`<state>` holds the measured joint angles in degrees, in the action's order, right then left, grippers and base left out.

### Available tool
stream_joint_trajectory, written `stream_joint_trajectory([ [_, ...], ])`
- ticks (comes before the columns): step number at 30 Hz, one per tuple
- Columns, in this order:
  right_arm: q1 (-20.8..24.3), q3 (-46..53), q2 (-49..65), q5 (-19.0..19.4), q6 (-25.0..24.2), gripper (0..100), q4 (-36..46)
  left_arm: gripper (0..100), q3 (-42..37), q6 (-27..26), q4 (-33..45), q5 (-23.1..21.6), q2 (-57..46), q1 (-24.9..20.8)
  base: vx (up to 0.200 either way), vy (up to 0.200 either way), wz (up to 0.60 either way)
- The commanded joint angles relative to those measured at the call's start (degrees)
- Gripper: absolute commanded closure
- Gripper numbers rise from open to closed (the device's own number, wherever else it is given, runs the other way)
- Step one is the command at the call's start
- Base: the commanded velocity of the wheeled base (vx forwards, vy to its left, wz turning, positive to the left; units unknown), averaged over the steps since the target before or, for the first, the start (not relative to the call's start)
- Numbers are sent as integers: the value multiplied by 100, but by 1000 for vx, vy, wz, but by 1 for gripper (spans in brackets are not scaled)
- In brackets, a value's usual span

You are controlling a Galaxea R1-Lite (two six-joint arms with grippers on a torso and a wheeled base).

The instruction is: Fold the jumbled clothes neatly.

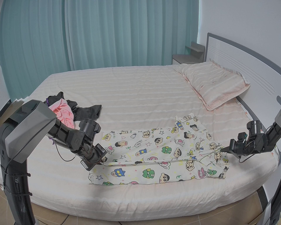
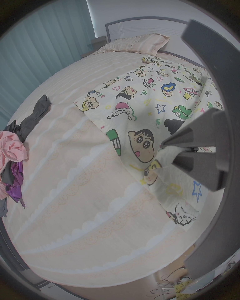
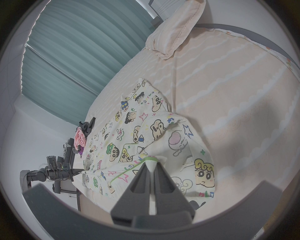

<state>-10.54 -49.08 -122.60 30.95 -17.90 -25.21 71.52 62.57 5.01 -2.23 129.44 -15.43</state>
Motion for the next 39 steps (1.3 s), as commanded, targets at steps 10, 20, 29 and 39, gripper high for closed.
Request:
stream_joint_trajectory([
  [10,149,48,87,-28,-698,0,-116,0,169,132,149,3,90,-12,0,0,0],
  [20,764,944,1520,-1091,-2499,0,-511,0,-771,167,70,-946,-1044,515,0,0,0],
  [29,2144,1102,1274,-3579,-4459,0,-511,0,-2230,167,-404,-2370,-2388,1034,0,0,0],
  [39,2311,1252,579,-3913,-4477,0,-1039,0,-2731,194,-809,-2493,-2617,954,0,0,0],
])
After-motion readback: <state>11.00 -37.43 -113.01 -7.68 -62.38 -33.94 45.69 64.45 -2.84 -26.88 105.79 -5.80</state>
